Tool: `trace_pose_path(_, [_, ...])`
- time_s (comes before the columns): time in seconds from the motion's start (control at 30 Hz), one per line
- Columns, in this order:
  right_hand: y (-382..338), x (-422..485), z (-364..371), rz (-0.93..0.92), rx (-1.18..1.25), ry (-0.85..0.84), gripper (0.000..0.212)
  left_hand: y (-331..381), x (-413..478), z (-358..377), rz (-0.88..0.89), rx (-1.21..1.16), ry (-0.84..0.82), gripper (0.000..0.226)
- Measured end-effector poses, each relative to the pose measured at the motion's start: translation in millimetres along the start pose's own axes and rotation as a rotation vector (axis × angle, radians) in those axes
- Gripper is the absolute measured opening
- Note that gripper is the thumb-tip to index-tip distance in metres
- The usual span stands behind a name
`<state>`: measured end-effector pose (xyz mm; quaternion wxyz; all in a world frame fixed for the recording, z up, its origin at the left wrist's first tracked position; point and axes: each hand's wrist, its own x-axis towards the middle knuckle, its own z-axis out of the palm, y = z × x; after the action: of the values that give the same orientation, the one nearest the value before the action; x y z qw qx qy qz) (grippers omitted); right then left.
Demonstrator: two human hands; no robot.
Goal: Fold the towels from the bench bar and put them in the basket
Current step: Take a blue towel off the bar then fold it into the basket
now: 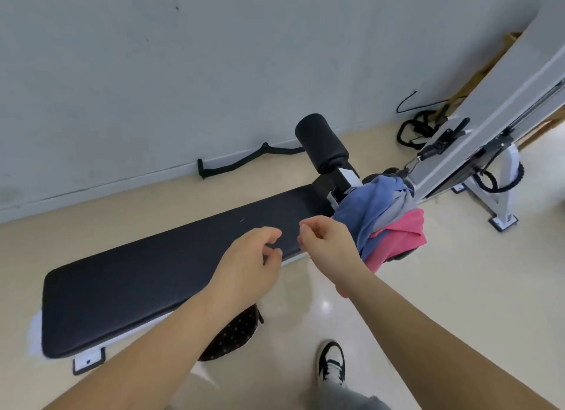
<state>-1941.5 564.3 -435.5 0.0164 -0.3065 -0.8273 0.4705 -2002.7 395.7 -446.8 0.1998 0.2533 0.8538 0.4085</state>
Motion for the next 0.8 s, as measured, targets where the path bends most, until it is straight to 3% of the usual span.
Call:
trace_pose_path(0.27, [152,128,75,-0.173,-0.073,0.062,0.025,-125,119,134,0.089,-0.025,0.004,0.043])
trace_pose_path(0.47, [183,169,94,-0.470,-0.277,0.155,0.035,-176,138,182,0.084,-0.010,0.086,0.041])
trace_pose_path(0.63, [162,142,55,-0.619,-0.449,0.283,0.034,-145,106,197,0.033,-0.044,0.052,0.041])
trace_pose_path(0.8, [149,131,-20,-0.664,-0.737,0.594,0.041,-59,108,202,0.216,-0.129,0.165,0.021])
